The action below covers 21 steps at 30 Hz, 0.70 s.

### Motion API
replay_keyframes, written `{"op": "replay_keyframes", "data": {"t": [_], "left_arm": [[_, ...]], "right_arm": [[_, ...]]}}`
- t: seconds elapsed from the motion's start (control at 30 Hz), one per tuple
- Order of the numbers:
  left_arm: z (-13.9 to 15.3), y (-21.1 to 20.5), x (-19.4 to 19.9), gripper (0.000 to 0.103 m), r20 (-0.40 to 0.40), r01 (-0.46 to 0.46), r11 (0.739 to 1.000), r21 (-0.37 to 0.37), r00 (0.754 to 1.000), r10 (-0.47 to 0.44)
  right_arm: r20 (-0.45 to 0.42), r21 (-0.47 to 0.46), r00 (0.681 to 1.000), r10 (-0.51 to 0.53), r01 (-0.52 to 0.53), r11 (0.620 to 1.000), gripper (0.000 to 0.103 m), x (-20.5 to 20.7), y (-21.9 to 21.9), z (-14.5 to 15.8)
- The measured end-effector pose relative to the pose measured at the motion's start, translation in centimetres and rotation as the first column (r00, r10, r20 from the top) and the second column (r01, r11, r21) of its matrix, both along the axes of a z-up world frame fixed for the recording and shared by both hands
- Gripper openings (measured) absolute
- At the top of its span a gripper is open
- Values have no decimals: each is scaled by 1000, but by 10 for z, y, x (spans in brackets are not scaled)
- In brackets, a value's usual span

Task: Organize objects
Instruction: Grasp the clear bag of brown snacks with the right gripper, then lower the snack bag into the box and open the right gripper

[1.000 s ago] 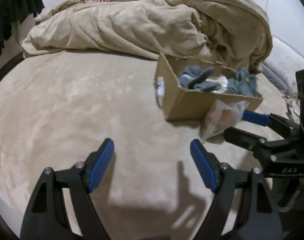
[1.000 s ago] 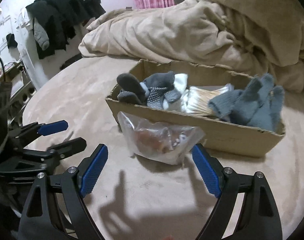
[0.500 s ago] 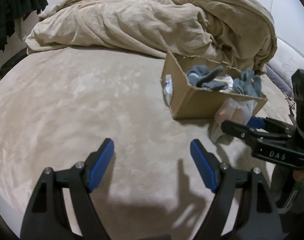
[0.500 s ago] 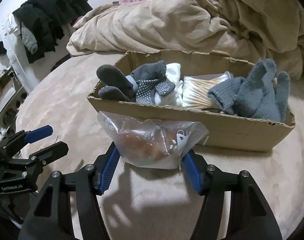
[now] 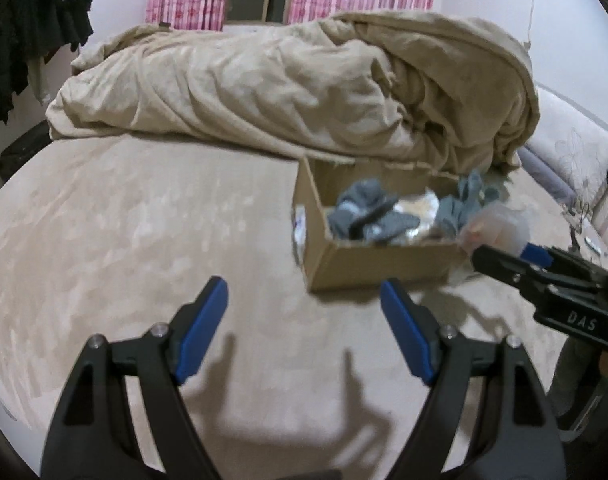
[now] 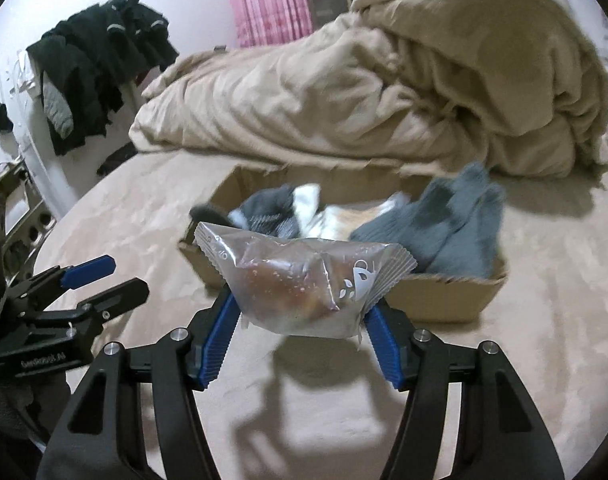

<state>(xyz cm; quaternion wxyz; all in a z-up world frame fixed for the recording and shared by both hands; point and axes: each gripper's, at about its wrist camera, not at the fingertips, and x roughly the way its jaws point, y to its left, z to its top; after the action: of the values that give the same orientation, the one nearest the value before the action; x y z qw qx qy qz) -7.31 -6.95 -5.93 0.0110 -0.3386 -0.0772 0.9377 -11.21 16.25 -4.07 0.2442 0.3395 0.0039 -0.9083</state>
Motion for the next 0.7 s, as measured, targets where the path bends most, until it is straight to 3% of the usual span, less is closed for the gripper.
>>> {"op": "replay_keyframes", "data": {"t": [0.17, 0.33, 0.47, 0.7], "left_arm": [[11, 4, -10, 80, -48, -31, 999, -18, 998, 30], [25, 16, -17, 80, -101, -3, 1000, -2, 995, 3], [28, 25, -29, 80, -100, 14, 1000, 12, 995, -13], [17, 35, -47, 80, -73, 14, 1000, 24, 997, -12]], "right_arm": [[-52, -28, 995, -81, 79, 996, 65, -12, 27, 19], [-74, -60, 985, -158, 154, 986, 65, -28, 53, 30], [-65, -57, 983, -171, 167, 984, 65, -43, 61, 23], [24, -81, 991, -133, 135, 988, 65, -57, 52, 5]]}}
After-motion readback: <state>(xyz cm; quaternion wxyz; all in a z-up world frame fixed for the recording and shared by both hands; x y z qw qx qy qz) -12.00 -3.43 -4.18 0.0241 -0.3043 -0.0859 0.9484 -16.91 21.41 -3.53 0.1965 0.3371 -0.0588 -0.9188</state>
